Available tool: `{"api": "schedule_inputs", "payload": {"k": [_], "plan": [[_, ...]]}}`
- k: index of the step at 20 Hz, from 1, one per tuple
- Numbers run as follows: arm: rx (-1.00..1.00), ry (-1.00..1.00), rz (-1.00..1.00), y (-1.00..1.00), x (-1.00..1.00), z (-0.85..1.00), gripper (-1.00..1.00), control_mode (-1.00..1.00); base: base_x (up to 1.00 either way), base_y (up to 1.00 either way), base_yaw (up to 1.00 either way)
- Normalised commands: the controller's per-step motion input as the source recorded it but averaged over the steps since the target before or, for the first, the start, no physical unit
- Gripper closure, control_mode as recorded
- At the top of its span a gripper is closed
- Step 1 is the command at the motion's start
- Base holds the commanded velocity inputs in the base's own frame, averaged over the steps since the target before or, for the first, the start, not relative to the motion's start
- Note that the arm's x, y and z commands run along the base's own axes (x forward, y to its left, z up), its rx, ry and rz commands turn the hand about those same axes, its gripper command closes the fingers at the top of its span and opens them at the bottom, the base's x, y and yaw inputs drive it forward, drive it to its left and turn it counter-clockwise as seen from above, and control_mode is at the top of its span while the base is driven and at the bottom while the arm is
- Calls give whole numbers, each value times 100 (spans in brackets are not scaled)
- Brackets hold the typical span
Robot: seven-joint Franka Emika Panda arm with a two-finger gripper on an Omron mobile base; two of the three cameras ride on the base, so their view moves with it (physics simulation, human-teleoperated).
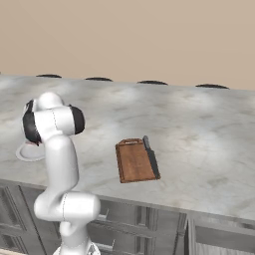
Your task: Pick up the knife from the drawer and place it on the cutting board. Then place the meat from the plate to the cutting board.
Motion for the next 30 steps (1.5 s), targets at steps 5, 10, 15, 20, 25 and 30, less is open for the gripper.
{"api": "schedule_inputs", "payload": {"k": [5,10,15,20,25,30], "plan": [[-1,2,-36,-66,-46,47,100,-100,0,0,0],[0,0,-43,-93,-79,30,100,-100,0,0,0],[-2,8,-56,-80,-60,9,100,-100,0,0,0],[-8,13,-65,-60,-35,8,100,-100,0,0,0],[-10,20,-64,-64,-20,25,100,-100,0,0,0],[-8,16,-54,-75,-6,32,100,-100,0,0,0]]}}
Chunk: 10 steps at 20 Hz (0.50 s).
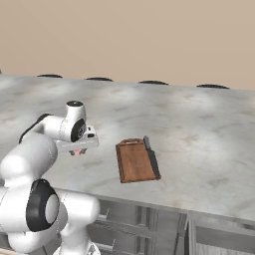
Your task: Pick up the knife from the drawer and place it on the cutting board. Then place the meat from the plate to the cutting board.
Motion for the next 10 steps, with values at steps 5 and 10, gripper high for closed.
{"api": "schedule_inputs", "payload": {"k": [5,10], "plan": [[-9,7,-30,-74,0,30,100,-100,0,0,0],[-7,1,-11,-71,0,14,100,-100,0,0,0]]}}
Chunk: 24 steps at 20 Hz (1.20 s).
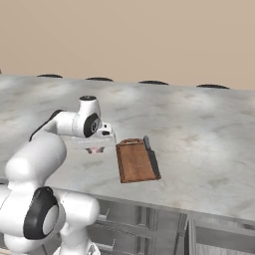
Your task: Pick up the knife from the drawer and place it on the cutting board. Then place the meat from the plate to the cutting board.
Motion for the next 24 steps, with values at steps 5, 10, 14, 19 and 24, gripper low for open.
{"api": "schedule_inputs", "payload": {"k": [5,10,14,19,24], "plan": [[-1,0,-1,-76,0,0,100,-100,0,0,0],[0,0,10,-71,0,0,100,-100,0,0,0],[2,0,12,-58,9,0,100,-100,0,0,0],[6,0,12,-47,24,0,100,-100,0,0,0],[10,0,10,-7,21,-8,100,-100,0,0,0]]}}
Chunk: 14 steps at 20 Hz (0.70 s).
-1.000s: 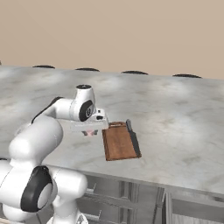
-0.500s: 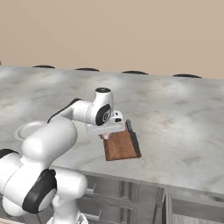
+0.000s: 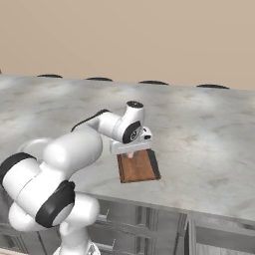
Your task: Pick up the knife from the drawer and place it on the cutting board. Then place the meat from the plate to the cutting board.
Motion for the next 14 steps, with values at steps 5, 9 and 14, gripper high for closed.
{"api": "schedule_inputs", "payload": {"k": [5,9,14], "plan": [[11,0,7,0,21,-10,100,-100,0,0,0],[7,0,8,0,20,-24,100,-100,0,0,0],[1,0,5,0,14,-33,100,-100,0,0,0]]}}
